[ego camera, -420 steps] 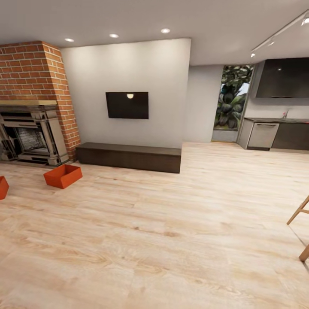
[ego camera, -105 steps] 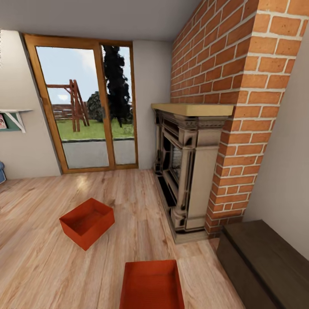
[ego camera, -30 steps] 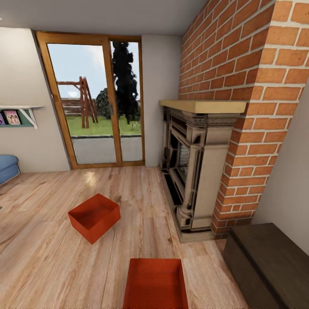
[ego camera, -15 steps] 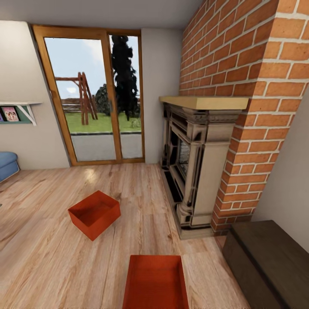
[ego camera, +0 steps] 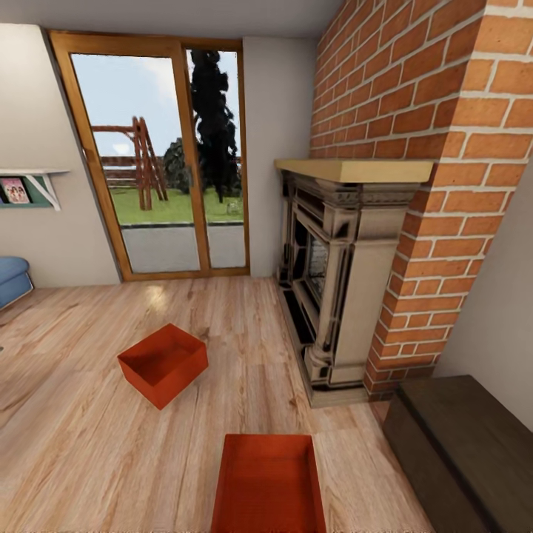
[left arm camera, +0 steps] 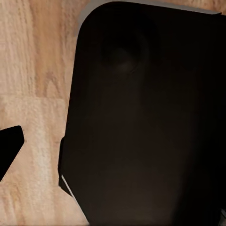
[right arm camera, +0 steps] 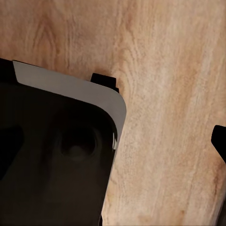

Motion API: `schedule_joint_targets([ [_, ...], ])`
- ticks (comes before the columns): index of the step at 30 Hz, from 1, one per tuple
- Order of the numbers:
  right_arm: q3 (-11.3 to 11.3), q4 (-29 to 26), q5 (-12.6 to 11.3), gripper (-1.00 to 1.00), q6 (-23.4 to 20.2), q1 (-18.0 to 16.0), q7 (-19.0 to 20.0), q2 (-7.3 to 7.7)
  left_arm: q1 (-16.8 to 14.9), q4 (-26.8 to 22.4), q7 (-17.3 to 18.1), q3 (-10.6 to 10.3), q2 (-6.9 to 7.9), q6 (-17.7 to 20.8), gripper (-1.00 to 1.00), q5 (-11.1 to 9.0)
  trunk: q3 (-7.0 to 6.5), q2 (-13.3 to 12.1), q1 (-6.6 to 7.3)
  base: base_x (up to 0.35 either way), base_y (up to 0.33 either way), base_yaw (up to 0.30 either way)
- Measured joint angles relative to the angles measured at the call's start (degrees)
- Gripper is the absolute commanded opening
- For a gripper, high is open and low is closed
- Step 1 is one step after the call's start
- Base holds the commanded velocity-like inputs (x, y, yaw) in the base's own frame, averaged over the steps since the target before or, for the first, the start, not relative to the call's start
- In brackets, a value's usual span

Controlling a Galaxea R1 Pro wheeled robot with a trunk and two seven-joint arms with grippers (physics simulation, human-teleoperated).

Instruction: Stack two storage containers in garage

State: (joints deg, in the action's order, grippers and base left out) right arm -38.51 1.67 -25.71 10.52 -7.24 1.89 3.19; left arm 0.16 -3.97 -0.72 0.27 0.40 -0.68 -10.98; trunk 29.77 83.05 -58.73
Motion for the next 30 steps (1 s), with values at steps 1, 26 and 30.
schedule_joint_targets([
  [1, -0.01, 0.0, 0.0, 1.0, 0.01, 0.0, -0.01, 0.0, 0.0, 0.0, 0.0, -0.03, 0.06, -0.01, 1.0, 0.03, 0.09, 0.0, 0.0, 0.0, 0.0, 0.0],
  [26, -0.28, 0.0, 0.1, 1.0, -0.08, 0.0, -0.06, 0.02, -0.01, 0.04, 0.0, -0.11, 0.56, -0.04, 1.0, 0.13, 2.4, 0.0, 0.0, 0.0, 0.0, 0.0],
  [30, -0.29, 0.0, 0.1, 1.0, -0.11, 0.0, -0.06, 0.0, -0.02, 0.05, 0.0, -0.09, 0.63, -0.04, 1.0, 0.14, 2.77, 0.0, 0.0, 0.0, 0.0, 0.0],
])
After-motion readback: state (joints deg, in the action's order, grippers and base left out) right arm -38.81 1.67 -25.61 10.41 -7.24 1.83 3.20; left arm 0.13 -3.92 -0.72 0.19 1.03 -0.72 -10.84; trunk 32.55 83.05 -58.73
